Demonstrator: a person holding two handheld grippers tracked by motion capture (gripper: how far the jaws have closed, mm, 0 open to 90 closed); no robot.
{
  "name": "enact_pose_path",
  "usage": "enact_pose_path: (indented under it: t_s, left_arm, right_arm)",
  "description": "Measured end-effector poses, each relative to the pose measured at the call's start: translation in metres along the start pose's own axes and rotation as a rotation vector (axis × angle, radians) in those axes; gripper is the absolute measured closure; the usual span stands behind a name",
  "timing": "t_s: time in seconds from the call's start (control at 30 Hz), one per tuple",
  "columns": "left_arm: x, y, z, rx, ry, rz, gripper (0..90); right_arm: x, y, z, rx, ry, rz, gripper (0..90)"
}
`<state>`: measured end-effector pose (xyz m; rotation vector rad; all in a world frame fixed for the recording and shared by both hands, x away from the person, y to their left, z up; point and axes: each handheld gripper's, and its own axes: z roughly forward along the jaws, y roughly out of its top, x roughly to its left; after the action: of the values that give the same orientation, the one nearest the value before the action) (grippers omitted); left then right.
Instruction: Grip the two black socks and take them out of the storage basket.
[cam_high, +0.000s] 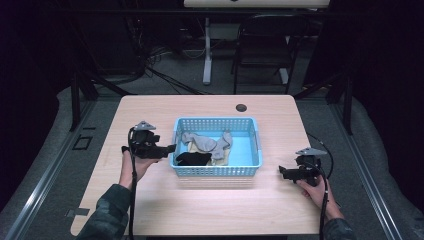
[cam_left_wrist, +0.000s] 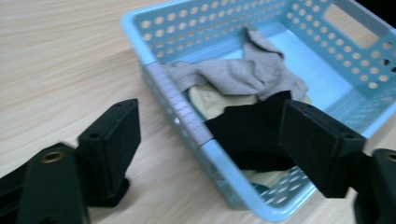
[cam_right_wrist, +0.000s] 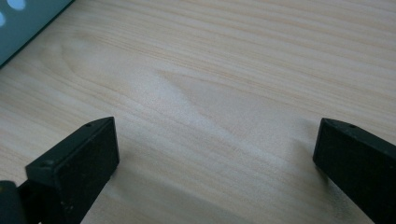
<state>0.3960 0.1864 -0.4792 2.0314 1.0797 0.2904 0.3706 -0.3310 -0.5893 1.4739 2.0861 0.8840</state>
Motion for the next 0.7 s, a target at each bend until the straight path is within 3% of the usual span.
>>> enact_pose_path:
  t_s: [0.3,0.7]
  left_arm:
    - [-0.032,0.010,0.030,0.093,-0.073,0.112,38.7]
    - [-0.030,0.011,0.047,0.201,-0.105,0.127,45.5]
  right_arm:
    - [0.000,0.000,0.000,0.000,0.000,-0.001,0.0]
    - [0.000,0.000,0.000,0.000,0.000,0.000,0.0]
